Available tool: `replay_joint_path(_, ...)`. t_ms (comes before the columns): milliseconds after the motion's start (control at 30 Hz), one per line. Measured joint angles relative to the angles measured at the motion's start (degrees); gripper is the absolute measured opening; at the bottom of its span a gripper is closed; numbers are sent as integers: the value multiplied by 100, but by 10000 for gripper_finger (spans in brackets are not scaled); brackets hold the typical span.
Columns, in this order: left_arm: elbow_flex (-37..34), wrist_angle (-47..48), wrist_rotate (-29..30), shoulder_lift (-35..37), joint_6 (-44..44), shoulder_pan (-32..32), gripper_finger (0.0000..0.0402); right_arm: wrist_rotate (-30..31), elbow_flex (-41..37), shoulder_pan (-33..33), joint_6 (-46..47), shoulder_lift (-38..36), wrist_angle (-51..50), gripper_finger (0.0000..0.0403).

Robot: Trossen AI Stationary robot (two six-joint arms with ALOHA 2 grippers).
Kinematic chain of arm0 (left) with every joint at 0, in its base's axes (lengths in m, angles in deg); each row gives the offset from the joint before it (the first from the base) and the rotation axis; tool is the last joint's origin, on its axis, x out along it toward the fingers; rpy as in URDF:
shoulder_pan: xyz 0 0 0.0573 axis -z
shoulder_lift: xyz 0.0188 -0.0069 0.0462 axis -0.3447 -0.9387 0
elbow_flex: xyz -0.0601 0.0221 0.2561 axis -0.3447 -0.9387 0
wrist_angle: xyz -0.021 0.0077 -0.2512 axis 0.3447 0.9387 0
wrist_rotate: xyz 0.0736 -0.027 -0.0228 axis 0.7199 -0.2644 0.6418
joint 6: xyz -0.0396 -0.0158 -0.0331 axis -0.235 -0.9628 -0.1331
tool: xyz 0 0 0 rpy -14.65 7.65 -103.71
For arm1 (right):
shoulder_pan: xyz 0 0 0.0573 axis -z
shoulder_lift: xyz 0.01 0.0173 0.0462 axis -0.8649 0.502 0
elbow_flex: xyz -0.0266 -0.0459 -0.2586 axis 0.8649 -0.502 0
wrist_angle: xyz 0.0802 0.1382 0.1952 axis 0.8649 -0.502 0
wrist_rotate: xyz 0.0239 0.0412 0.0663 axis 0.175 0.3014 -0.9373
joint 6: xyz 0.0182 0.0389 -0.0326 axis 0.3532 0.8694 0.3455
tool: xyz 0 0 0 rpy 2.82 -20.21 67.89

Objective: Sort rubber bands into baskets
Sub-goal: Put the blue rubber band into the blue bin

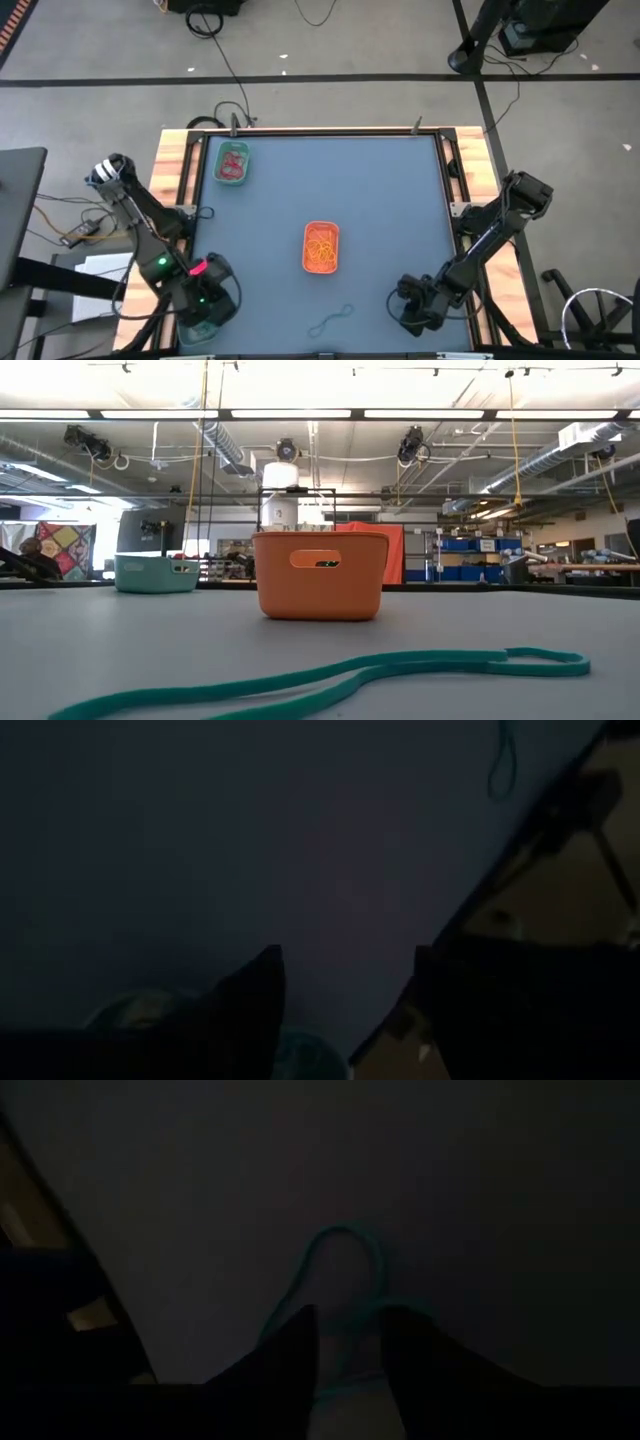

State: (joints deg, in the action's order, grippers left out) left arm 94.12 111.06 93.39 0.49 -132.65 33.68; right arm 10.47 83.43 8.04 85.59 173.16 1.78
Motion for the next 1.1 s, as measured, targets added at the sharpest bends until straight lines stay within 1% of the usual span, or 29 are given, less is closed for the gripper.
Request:
replay_joint_path(67,0,-4,11,0,0,-173,224,-45,-2,22,146,-28,-120,82)
replay_joint_path(133,0,-13,93,0,5,-346,224,-59,-32,34,175,-109,-223,29)
replay_joint_path(167,0,-18,158,0,7,-424,224,-68,-41,42,175,-170,-246,16)
replay_joint_path(233,0,-68,309,0,123,-565,223,-114,-19,72,268,-316,-292,12)
replay_joint_path(300,0,-355,494,0,633,-671,223,-121,39,96,241,-461,-492,8)
replay_joint_path(433,0,-1244,772,-69,2423,-931,223,209,409,206,-238,-826,-318,5)
replay_joint_path(500,-1,-1620,1026,-126,3347,-1101,223,348,577,401,-663,-872,-382,4)
replay_joint_path(567,-2,-2052,1147,-187,4115,-1370,223,378,770,657,-1079,-874,-404,4)
replay_joint_path(667,-2,-2493,1079,-310,4860,-1800,223,339,1115,1048,-1759,-896,-306,3)
replay_joint_path(767,-2,-2965,829,-434,5542,-2209,223,285,1467,1444,-2493,-894,-326,2)
replay_joint_path(833,-2,-3256,769,-524,6126,-2408,223,152,1729,1738,-3033,-896,-287,2)
replay_joint_path(1000,-2,-3998,743,-844,8072,-2746,223,-304,2205,2399,-4216,-898,-292,2)
replay_joint_path(1100,-4,-4490,728,-1040,8689,-2970,223,-613,2377,2744,-4674,-898,-294,2)
